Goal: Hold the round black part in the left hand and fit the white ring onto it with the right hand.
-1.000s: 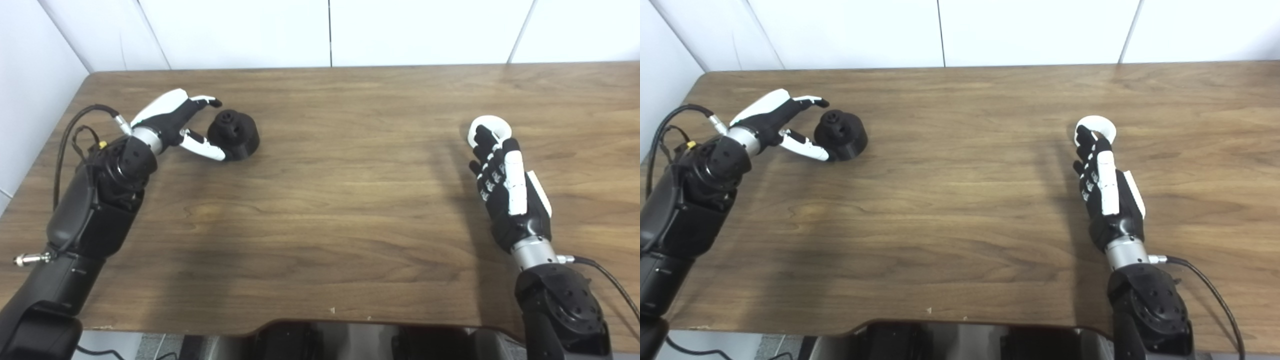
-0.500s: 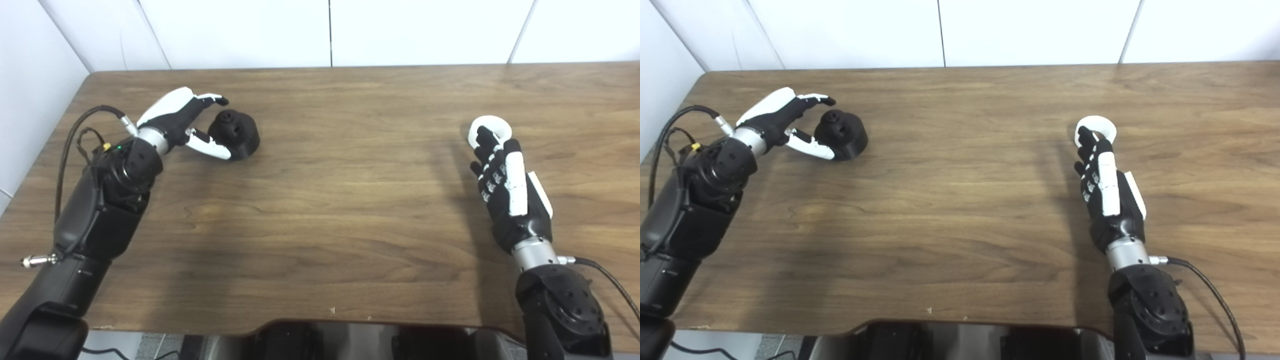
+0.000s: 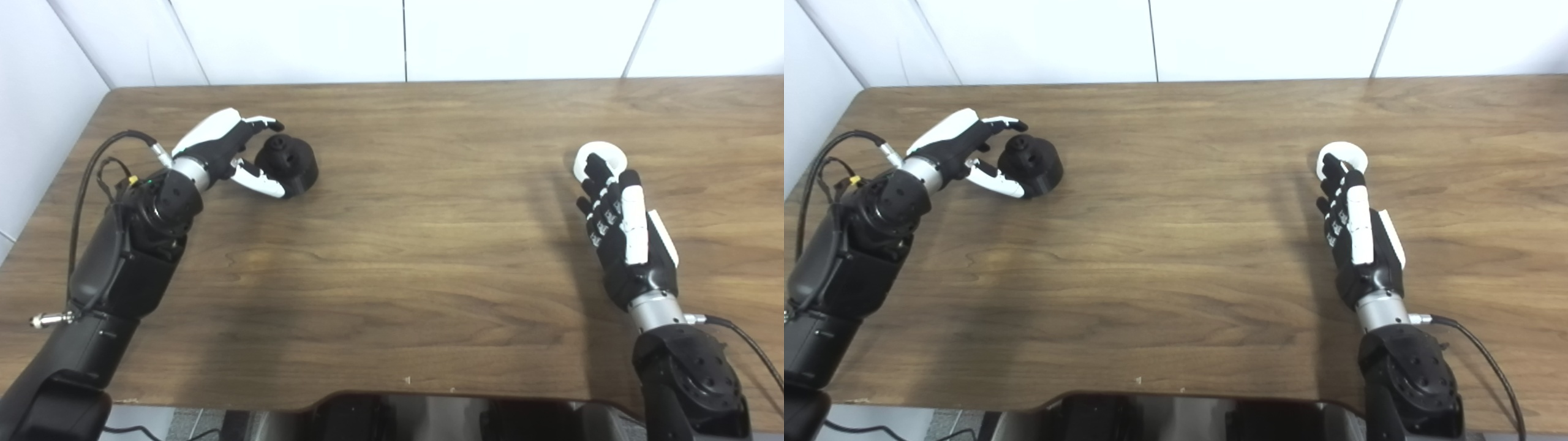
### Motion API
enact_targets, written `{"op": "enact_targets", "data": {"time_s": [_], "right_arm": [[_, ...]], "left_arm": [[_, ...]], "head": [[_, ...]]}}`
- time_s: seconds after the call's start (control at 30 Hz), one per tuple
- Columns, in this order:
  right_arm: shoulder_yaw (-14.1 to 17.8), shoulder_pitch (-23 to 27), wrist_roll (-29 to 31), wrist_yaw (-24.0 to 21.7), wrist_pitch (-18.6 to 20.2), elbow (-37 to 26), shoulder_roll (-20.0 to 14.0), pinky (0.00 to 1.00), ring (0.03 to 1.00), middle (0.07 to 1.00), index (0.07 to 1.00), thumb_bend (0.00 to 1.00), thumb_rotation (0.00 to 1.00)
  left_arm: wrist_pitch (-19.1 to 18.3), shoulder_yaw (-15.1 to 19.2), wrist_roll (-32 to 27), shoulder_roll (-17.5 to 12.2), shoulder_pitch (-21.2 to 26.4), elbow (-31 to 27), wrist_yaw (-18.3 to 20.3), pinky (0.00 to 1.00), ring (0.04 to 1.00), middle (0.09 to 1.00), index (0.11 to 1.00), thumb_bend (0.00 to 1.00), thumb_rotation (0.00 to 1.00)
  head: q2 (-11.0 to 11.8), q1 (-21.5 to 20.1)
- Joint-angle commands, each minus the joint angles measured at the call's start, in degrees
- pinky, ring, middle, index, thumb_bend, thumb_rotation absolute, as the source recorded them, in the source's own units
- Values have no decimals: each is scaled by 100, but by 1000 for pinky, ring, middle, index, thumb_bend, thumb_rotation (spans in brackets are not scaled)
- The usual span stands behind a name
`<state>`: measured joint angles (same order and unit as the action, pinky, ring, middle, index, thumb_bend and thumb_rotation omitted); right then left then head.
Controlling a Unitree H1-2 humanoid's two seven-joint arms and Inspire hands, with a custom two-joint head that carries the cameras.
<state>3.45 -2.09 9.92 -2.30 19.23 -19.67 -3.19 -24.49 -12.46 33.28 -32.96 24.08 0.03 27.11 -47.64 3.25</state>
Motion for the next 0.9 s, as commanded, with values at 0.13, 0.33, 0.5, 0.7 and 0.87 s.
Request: {"op": "enact_targets", "data": {"time_s": [0.13,0.33,0.5,0.7,0.87], "right_arm": [[5,-8,21,-43,-236,-253,-5,1000,1000,972,934,555,989],[10,-26,57,-66,-236,-295,-13,1000,1000,967,929,558,980],[0,-42,38,-115,-332,-263,-48,1000,1000,969,932,567,971],[12,-32,60,-147,-377,-231,-38,1000,1000,960,928,575,955],[2,-24,31,-153,-400,-222,-56,1000,1000,960,929,563,964]], "left_arm": [[171,28,153,-204,202,-17,-179,850,989,937,852,965,204],[175,-60,288,-237,221,-32,-156,853,986,928,823,964,213],[191,-132,445,-252,222,12,-184,859,991,928,794,947,225],[259,-150,526,-253,218,39,-217,868,992,927,777,936,220],[357,-129,524,-240,198,89,-295,863,990,925,751,933,211]], "head": [[-18,3],[-18,13],[-19,17],[-17,9],[-9,8]]}}
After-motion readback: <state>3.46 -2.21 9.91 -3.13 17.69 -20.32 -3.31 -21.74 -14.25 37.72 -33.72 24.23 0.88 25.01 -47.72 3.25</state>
